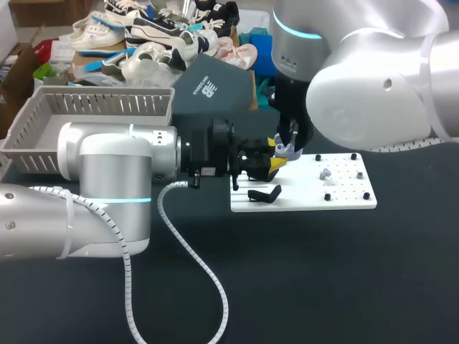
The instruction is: Pick up each earbud case from the left stands, insert the matching earbuds, close the lid, and place the case in the box.
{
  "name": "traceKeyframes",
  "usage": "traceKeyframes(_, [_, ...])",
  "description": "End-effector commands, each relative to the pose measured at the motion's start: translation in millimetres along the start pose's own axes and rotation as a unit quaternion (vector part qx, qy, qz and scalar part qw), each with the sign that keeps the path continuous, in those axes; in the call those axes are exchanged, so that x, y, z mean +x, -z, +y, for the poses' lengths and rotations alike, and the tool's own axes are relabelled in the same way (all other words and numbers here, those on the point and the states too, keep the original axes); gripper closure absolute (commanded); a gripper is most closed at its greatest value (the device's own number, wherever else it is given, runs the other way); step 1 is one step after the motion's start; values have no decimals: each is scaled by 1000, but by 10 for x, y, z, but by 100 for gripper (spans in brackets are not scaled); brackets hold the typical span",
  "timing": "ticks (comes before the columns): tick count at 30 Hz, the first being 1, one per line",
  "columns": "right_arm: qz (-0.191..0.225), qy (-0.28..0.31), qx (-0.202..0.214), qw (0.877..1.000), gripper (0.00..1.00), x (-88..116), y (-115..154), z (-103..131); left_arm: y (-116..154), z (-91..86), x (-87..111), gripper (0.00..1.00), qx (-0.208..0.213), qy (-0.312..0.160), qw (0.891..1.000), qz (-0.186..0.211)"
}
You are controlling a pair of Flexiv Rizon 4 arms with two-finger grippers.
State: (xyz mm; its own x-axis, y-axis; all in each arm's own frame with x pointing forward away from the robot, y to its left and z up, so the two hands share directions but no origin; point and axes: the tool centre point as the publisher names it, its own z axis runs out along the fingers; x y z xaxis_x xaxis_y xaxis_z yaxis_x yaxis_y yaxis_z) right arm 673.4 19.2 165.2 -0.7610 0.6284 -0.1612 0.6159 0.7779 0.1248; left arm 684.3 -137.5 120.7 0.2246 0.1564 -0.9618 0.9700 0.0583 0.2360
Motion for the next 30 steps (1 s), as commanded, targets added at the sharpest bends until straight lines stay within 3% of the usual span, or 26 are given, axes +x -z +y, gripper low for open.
traceKeyframes(1, [0, 0, -1, 1000, 100, 13, -9, 1, -4, -12, 3, 100, -2, -1, 1000, -2])
traceKeyframes(5, [-4, 0, -2, 1000, 100, 29, 5, -18, -4, -12, 3, 100, -2, -1, 1000, -2])
traceKeyframes(6, [-6, 2, -4, 1000, 95, 36, 11, -24, -4, -12, 3, 100, -2, -1, 1000, -2])
traceKeyframes(7, [-8, 2, -4, 1000, 82, 41, 14, -27, -4, -12, 3, 100, -2, -1, 1000, -2])
traceKeyframes(10, [-9, 3, -5, 1000, 77, 47, 17, -34, -4, -12, 3, 100, -2, -1, 1000, -2])
traceKeyframes(30, [-14, 1, -7, 1000, 80, 110, 65, -90, -4, -12, 3, 100, -2, -1, 1000, -2])
